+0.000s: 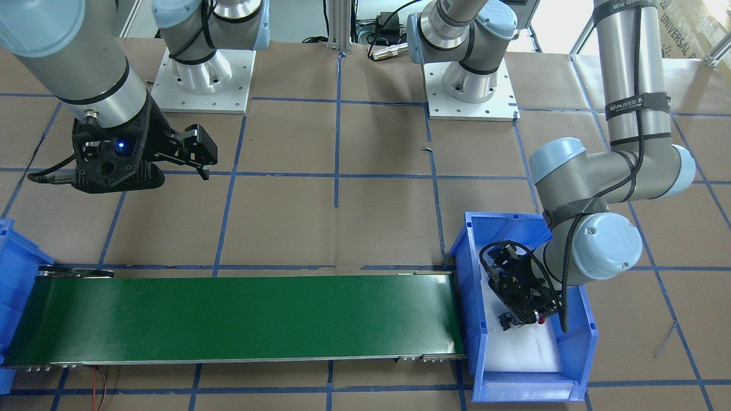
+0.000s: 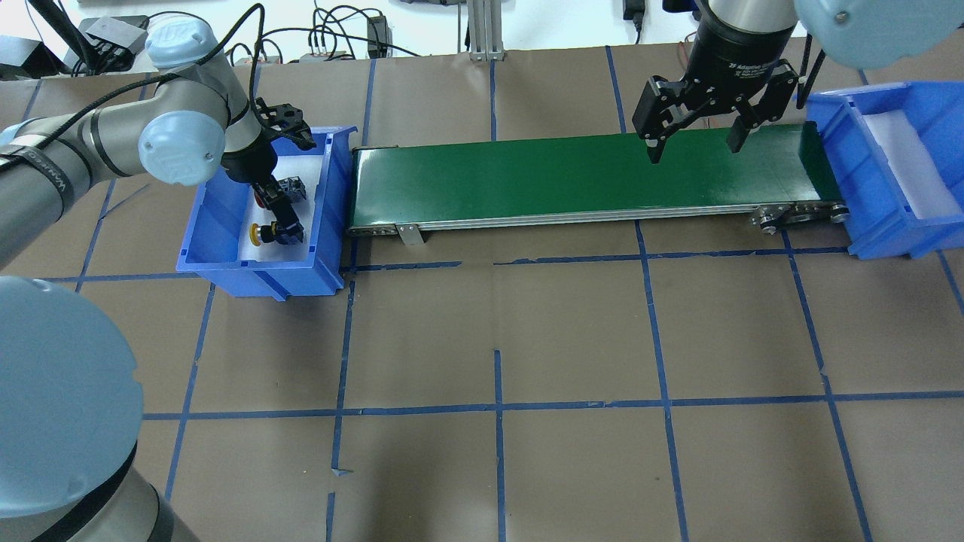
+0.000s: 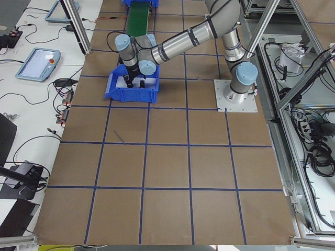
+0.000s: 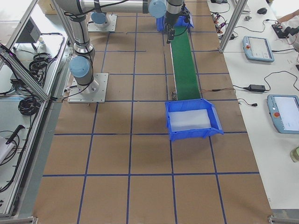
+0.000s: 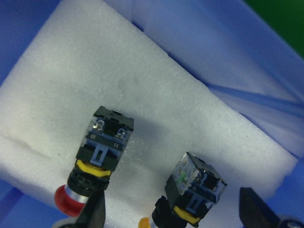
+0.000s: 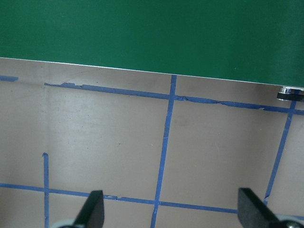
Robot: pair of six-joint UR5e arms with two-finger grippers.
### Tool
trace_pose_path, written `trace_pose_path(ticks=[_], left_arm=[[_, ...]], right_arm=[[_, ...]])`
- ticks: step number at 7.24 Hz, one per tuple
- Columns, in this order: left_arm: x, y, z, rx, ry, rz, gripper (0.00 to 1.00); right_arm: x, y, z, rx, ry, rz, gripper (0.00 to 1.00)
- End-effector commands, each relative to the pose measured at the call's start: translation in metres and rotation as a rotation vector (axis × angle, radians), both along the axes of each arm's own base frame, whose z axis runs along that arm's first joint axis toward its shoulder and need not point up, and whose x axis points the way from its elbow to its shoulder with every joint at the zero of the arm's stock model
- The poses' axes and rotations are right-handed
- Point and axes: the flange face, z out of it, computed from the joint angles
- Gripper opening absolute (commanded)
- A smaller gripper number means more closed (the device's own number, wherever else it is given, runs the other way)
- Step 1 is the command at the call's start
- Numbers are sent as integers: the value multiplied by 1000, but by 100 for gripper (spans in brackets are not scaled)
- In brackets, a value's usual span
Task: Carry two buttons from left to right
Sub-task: 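Close the left gripper on the yellow-capped button and lift it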
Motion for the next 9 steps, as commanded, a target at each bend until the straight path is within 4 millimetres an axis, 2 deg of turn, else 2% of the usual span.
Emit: trace_pose_path(ticks=[1,2,3,4,5,6,7,9], left_arm=[[1,11,-13,35,-23,-6,100],[1,11,-17,40,-19,-5,89],[2,9,-21,32,-21,-2,61],[3,7,-16,17,-25,-2,31],[5,-1,-5,-7,-29,1,17],[4,-1,10,-23,-36,33,14],[4,-10,35,-57,-54,125,13],[7,-37,109,-80,-80,322,13]], right_arm=[[0,0,0,0,2,1,100],[0,0,0,0,4,7,100],[0,0,0,-2,3,8,100],[0,0,0,-2,3,8,100],[0,0,0,0,2,10,100],[0,0,0,0,3,8,100],[0,0,0,0,3,8,100],[0,0,0,0,4,9,100]])
